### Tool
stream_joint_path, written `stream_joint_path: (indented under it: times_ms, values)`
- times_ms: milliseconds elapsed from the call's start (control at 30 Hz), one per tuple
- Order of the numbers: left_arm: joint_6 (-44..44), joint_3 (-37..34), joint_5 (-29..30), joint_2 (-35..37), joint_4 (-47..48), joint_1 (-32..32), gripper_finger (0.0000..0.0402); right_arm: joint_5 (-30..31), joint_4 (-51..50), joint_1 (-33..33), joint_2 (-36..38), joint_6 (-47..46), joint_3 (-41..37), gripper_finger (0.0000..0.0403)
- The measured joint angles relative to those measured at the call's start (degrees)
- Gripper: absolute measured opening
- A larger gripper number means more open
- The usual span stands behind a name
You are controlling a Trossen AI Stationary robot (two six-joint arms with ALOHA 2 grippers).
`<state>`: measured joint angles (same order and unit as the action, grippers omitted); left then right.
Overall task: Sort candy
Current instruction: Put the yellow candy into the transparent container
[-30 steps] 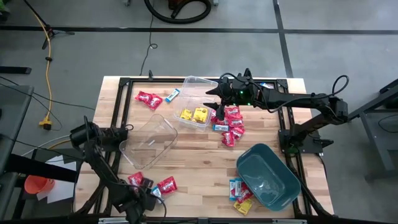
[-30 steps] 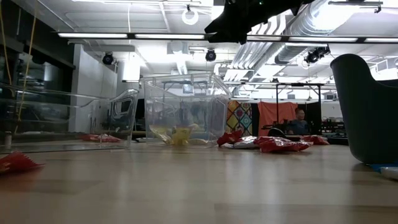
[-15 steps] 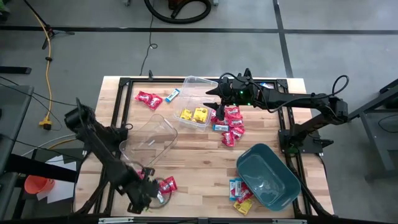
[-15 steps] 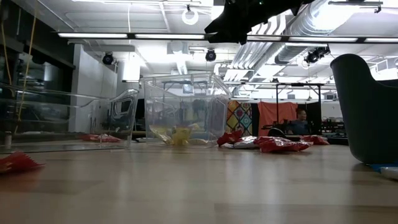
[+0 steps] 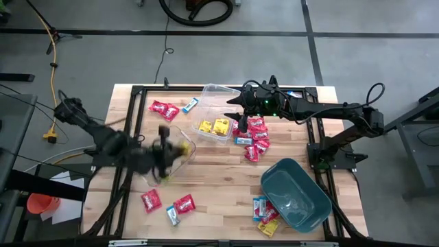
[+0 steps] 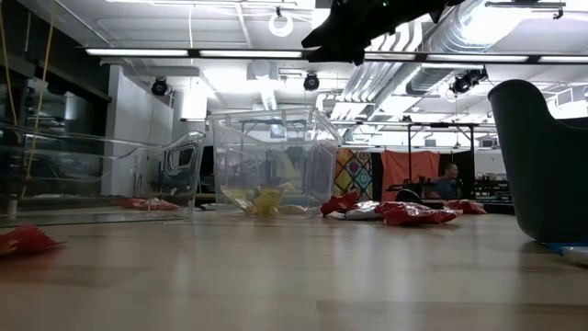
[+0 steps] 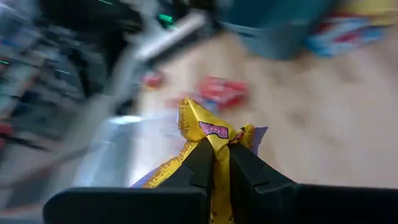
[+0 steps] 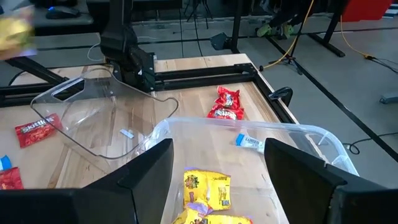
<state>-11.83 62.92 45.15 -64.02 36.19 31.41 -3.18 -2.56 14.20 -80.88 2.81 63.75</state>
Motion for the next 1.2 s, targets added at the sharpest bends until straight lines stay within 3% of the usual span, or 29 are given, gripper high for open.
stream_joint_path:
  times_ms: [67, 233, 300, 467, 567, 700, 900, 1200]
  values:
    - [-7.0, -3.0, -4.1, 1.7, -6.1, -6.1, 0.0013, 0.0, 0.3, 0.0, 0.0, 0.0, 0.0, 0.0250]
    - [-17.1, -15.4, -25.7, 4.0, -27.5, -23.9, 0.0013, 0.0, 0.3, 0.0, 0.0, 0.0, 0.0, 0.0250]
    - [-18.5, -20.8, -31.5, 3.9, -37.0, -31.0, 0.0013, 0.0, 0.3, 0.0, 0.0, 0.0, 0.0, 0.0250]
    - [-16.4, -29.4, -40.9, 1.7, -62.1, -44.2, 0.0013, 0.0, 0.3, 0.1, 0.0, 0.2, 0.0, 0.0250]
    - [-11.9, -30.2, -43.7, -0.4, -70.0, -49.3, 0.0014, 0.0, 0.2, 0.5, 0.0, 0.5, 0.0, 0.0250]
    - [-7.1, -29.0, -47.9, -4.3, -71.5, -52.7, 0.0034, 0.0, 0.2, 1.2, 0.0, 0.5, 0.0, 0.0250]
    - [-4.4, -25.0, -49.4, -11.9, -72.5, -51.9, 0.0092, 0.0, 0.2, 1.6, 0.0, 0.0, 0.0, 0.0250]
    - [-4.9, -19.3, -43.9, -15.5, -67.7, -49.2, 0.0184, 0.1, -1.7, 1.6, 2.9, -0.4, 0.0, 0.0250]
